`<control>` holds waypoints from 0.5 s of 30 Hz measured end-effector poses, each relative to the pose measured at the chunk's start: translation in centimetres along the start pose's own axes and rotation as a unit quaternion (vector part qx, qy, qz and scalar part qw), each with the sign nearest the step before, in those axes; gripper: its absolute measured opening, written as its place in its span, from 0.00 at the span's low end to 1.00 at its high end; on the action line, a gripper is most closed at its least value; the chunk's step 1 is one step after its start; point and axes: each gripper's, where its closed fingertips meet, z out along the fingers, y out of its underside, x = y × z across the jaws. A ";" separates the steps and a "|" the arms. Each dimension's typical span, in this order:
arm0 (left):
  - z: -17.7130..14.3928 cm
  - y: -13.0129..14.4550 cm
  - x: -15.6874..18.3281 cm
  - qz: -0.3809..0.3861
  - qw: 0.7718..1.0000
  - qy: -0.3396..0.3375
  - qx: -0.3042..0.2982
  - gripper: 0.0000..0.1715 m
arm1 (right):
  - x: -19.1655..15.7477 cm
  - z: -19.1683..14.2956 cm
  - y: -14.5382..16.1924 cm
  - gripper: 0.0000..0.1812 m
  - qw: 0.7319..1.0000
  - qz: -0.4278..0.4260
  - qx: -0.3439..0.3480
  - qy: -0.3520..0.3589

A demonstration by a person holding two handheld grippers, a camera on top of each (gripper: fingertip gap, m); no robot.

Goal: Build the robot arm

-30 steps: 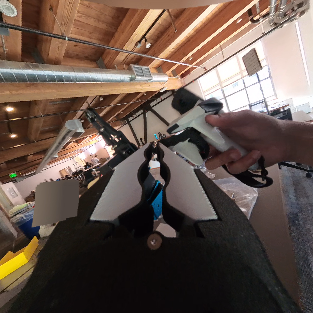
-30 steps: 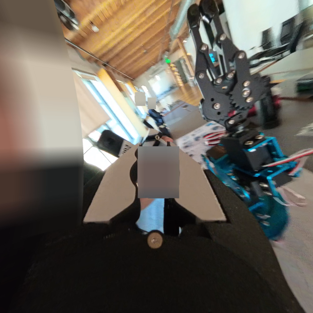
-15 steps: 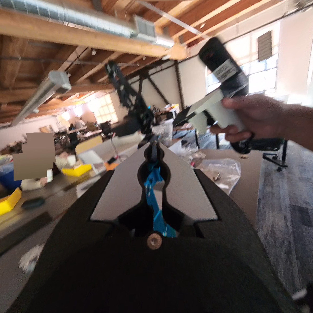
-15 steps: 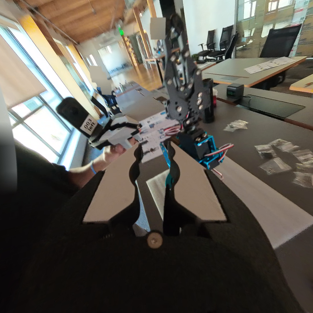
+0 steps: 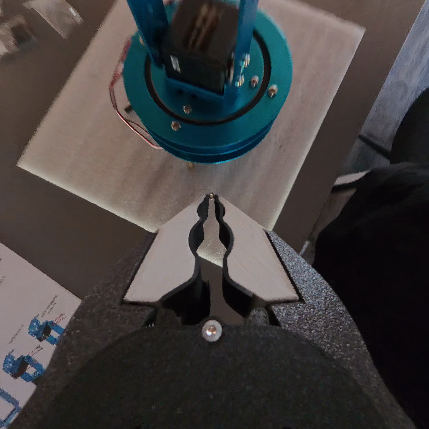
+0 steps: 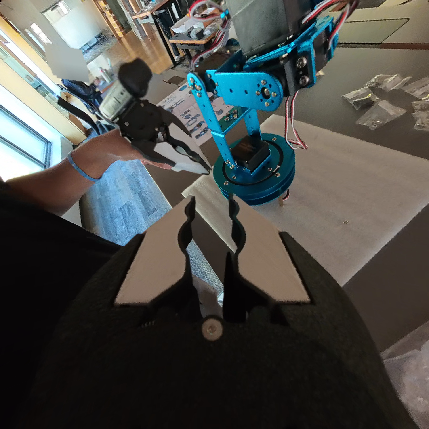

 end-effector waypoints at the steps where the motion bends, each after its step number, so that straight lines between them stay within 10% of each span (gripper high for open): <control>1: 0.6 0.7 0.1 0.005 1.000 0.008 -0.026 0.03 | 0.0 -0.2 0.0 0.15 1.000 -0.002 0.001 0.004; 15: 2.5 2.9 0.7 0.018 0.997 0.041 -0.070 0.07 | 2.4 -2.4 -4.1 0.17 0.999 -0.025 0.028 0.039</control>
